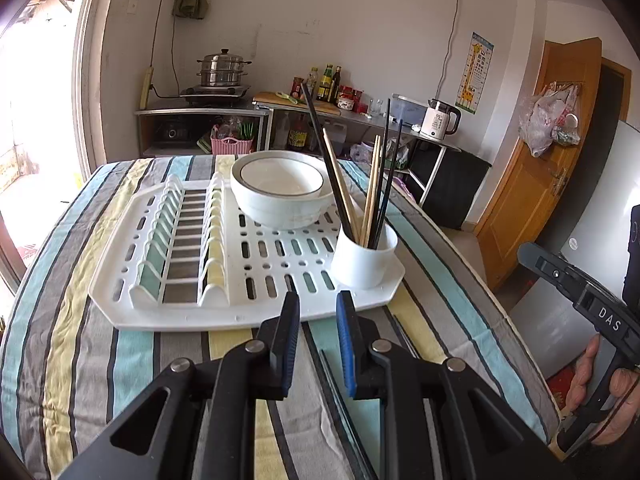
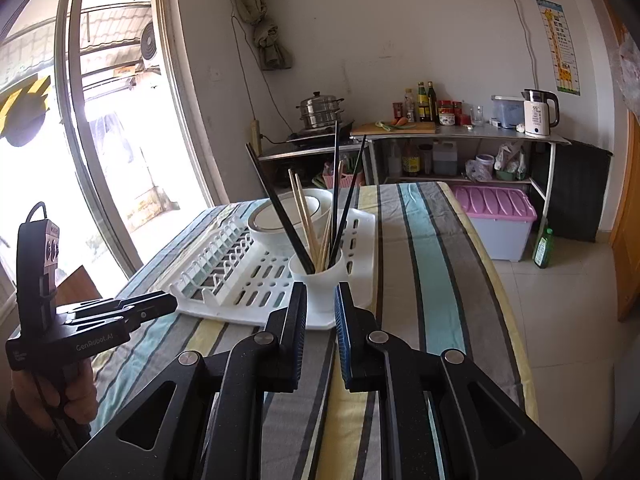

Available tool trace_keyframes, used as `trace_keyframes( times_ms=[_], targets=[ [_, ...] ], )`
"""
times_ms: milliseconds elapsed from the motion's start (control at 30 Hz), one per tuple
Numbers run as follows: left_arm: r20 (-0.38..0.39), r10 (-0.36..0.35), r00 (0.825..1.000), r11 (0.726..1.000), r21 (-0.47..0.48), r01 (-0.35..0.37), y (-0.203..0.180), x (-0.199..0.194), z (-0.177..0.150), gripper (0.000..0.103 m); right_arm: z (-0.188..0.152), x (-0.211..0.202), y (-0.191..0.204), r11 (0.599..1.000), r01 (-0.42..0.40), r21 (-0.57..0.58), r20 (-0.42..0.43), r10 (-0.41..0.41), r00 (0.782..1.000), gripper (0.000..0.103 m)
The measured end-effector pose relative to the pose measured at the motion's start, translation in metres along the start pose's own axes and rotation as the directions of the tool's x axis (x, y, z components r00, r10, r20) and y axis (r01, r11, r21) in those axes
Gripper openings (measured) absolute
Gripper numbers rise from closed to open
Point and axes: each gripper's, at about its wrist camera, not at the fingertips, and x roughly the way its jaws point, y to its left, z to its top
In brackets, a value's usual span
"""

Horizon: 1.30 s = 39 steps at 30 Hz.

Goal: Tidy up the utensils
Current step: 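Move both grippers down and grasp the last black chopsticks on the cloth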

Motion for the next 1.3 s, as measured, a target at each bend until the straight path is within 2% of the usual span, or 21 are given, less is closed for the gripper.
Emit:
trace_keyframes(
  times_ms=[200,433,700,1100,1300],
  targets=[
    [-0.041,0.015,0.999,1.0,-0.015,-0.015,0.0,-0.008,-0.039,0.02,-0.032,-0.006,0.004,1.0,-0.021,0.0,-0.059,0.021,0.998,0.017],
    [-0.08,-0.001,0.997,1.0,-0.016,0.0,-0.009,-0.007,-0.065,0.02,-0.052,0.002,0.006,1.0,-0.024,-0.01,-0.116,0.023,0.993,0.017],
    [-0.124,-0.011,0.992,1.0,-0.028,0.008,-0.014,0.011,-0.066,0.02,-0.061,0.027,0.008,0.999,-0.02,-0.04,-0.192,0.012,0.981,0.017],
    [-0.234,-0.021,0.972,0.997,-0.076,0.004,-0.015,0.057,-0.068,0.02,-0.07,0.079,0.002,0.997,-0.007,-0.076,-0.326,-0.018,0.945,0.017],
    [-0.244,-0.005,0.97,0.998,-0.069,-0.012,-0.019,0.065,-0.068,0.02,-0.072,0.095,0.001,0.996,0.007,-0.093,-0.357,-0.04,0.933,0.017]
  ],
)
